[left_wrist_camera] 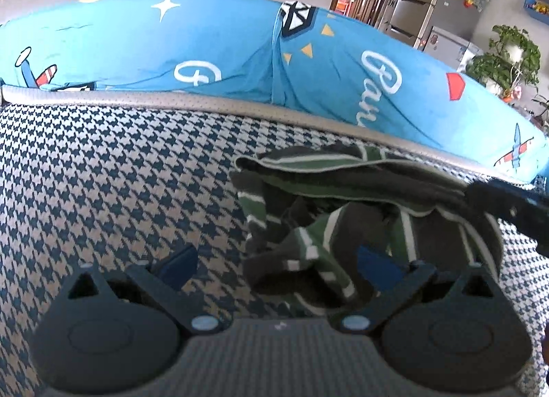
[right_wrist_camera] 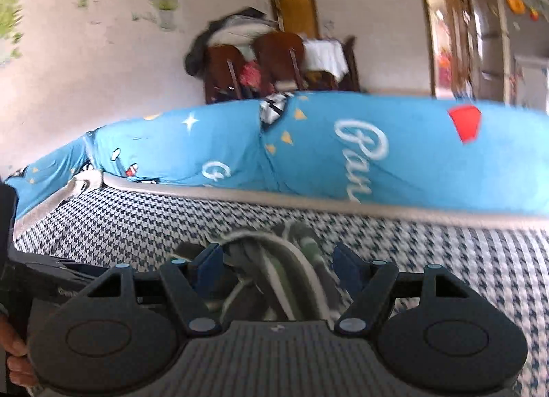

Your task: Fold clothes

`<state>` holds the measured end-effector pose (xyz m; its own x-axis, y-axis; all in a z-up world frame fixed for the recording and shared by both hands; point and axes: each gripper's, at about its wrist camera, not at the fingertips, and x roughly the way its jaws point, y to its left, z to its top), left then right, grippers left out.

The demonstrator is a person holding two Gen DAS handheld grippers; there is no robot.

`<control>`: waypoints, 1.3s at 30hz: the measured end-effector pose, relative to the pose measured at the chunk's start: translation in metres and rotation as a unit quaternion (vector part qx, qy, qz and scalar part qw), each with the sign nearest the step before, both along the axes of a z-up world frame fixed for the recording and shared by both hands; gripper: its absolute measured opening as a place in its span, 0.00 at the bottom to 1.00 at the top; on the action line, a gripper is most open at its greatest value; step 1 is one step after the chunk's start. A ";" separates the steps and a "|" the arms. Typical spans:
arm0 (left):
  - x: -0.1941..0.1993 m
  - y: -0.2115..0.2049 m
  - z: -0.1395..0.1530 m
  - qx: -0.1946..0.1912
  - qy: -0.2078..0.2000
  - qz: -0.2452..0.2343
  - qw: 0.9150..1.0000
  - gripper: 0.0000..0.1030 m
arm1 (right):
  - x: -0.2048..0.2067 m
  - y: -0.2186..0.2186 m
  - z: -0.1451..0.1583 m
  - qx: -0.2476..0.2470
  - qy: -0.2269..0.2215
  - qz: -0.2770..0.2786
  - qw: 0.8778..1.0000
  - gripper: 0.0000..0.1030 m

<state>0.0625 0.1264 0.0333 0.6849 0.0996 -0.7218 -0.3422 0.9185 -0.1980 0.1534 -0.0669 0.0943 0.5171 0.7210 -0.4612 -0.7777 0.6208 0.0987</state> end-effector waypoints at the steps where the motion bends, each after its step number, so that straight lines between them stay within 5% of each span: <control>1: 0.001 -0.001 -0.002 0.003 0.004 0.001 1.000 1.00 | 0.000 0.006 -0.003 -0.010 -0.008 0.003 1.000 0.69; 6: 0.000 -0.003 -0.008 0.003 0.018 -0.003 1.000 1.00 | -0.005 0.024 -0.021 -0.059 -0.027 0.010 0.998 0.57; 10: 0.000 -0.004 -0.010 0.002 0.023 -0.005 1.000 1.00 | -0.004 0.030 -0.032 -0.086 -0.033 0.003 0.996 0.37; 13: 0.000 -0.004 -0.009 0.003 0.023 -0.004 1.000 1.00 | 0.001 0.025 -0.032 -0.078 -0.024 -0.014 0.997 0.21; 17: 0.001 -0.005 -0.007 -0.002 0.019 -0.003 1.000 1.00 | 0.005 0.012 -0.023 -0.050 -0.013 -0.045 0.998 0.12; 25: 0.001 -0.007 -0.001 -0.008 0.007 0.001 1.000 1.00 | 0.019 -0.038 0.001 0.001 0.006 -0.157 0.988 0.11; 33: 0.007 -0.016 0.003 -0.013 -0.003 0.001 1.000 1.00 | 0.038 -0.098 0.001 -0.037 0.038 -0.278 0.959 0.12; 39: 0.015 -0.028 0.000 -0.016 0.001 -0.010 1.000 1.00 | 0.040 -0.132 0.005 -0.018 0.032 -0.303 0.952 0.22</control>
